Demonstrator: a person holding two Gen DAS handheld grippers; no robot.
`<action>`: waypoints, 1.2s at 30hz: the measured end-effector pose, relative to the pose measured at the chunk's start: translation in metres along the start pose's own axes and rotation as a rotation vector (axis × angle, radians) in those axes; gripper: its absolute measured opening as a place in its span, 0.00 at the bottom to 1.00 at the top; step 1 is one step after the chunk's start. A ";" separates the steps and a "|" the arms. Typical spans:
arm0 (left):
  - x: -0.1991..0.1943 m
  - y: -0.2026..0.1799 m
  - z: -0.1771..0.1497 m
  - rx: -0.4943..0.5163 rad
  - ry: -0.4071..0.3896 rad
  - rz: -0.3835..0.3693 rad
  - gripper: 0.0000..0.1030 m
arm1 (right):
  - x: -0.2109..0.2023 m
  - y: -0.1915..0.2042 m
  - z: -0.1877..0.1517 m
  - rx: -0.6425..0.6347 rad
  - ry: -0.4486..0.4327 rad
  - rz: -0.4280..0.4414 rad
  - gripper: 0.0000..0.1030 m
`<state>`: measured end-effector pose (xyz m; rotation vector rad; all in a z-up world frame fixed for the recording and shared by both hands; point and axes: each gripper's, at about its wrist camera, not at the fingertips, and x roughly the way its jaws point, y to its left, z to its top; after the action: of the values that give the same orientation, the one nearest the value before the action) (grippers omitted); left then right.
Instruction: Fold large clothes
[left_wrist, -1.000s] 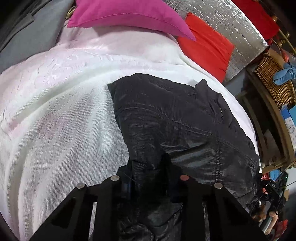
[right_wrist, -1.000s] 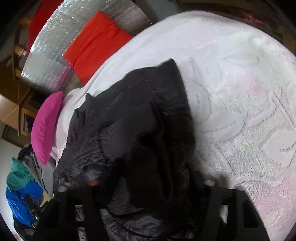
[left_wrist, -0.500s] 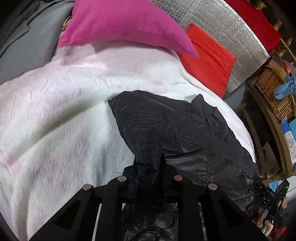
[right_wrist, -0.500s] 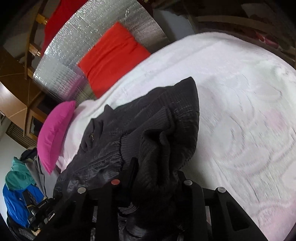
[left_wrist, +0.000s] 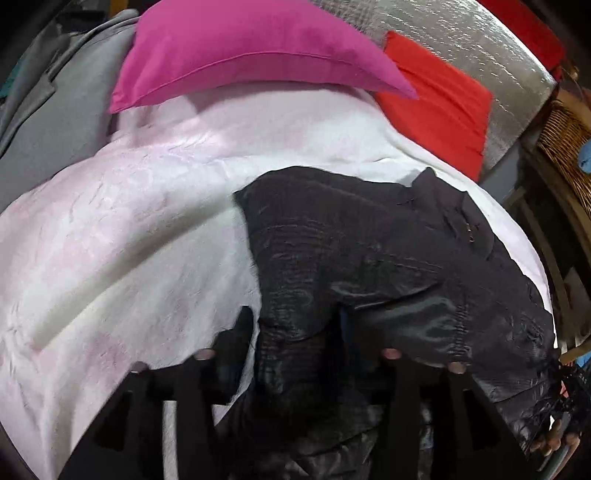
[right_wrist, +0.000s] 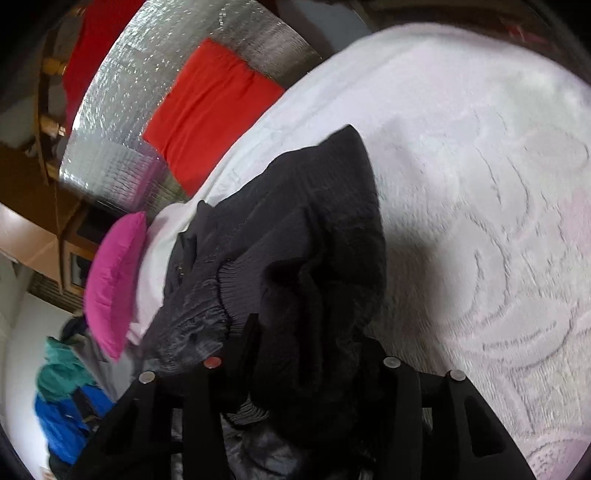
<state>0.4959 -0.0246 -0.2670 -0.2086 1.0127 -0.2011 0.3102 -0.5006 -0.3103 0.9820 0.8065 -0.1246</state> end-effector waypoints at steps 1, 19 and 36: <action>-0.003 0.006 -0.001 -0.016 0.006 -0.006 0.56 | -0.004 0.000 -0.001 0.001 -0.001 0.004 0.50; 0.001 0.028 -0.026 -0.019 0.097 -0.094 0.48 | -0.004 0.020 -0.025 -0.172 0.009 -0.137 0.36; -0.144 0.017 -0.071 0.170 -0.291 0.079 0.74 | -0.178 0.023 -0.096 -0.260 -0.351 -0.016 0.76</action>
<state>0.3623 0.0239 -0.1907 -0.0407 0.7093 -0.1775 0.1413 -0.4570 -0.2058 0.6823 0.4926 -0.1948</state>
